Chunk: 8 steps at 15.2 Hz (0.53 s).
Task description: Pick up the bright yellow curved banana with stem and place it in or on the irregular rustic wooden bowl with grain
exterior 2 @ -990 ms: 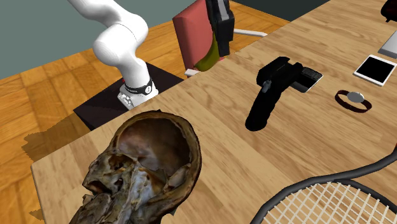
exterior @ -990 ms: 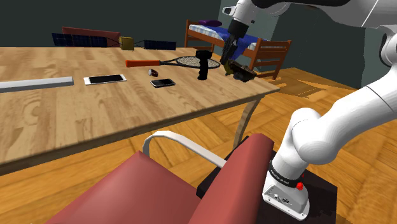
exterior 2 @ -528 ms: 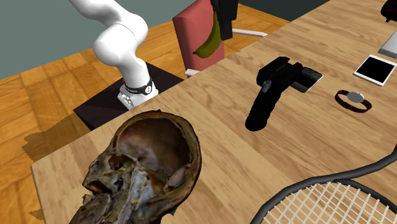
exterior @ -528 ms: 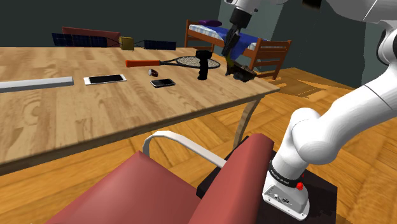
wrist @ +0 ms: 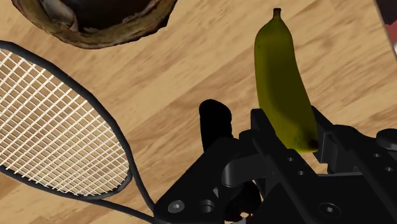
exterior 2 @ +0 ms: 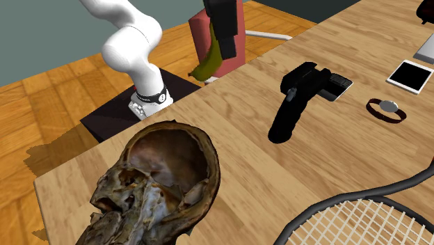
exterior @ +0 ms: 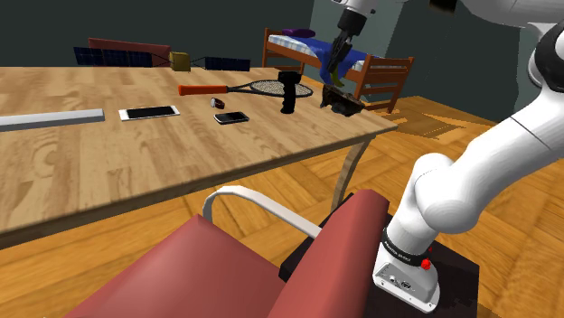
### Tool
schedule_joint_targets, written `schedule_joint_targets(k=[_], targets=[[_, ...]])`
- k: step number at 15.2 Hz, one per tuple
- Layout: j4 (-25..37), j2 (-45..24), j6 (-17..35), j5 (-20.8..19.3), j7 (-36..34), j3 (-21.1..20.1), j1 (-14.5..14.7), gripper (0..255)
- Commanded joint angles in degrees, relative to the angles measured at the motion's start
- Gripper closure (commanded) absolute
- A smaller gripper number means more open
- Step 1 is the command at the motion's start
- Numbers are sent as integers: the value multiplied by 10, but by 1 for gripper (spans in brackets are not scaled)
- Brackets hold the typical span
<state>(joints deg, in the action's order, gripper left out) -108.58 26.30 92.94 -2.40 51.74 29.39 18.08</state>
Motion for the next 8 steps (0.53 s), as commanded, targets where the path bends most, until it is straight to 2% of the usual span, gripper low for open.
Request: schedule_joint_targets(k=[1, 8], targets=[[15, -16, -1, 1, 32, 28, -2, 255], [117, -114, -23, 39, 158, 145, -1, 255]])
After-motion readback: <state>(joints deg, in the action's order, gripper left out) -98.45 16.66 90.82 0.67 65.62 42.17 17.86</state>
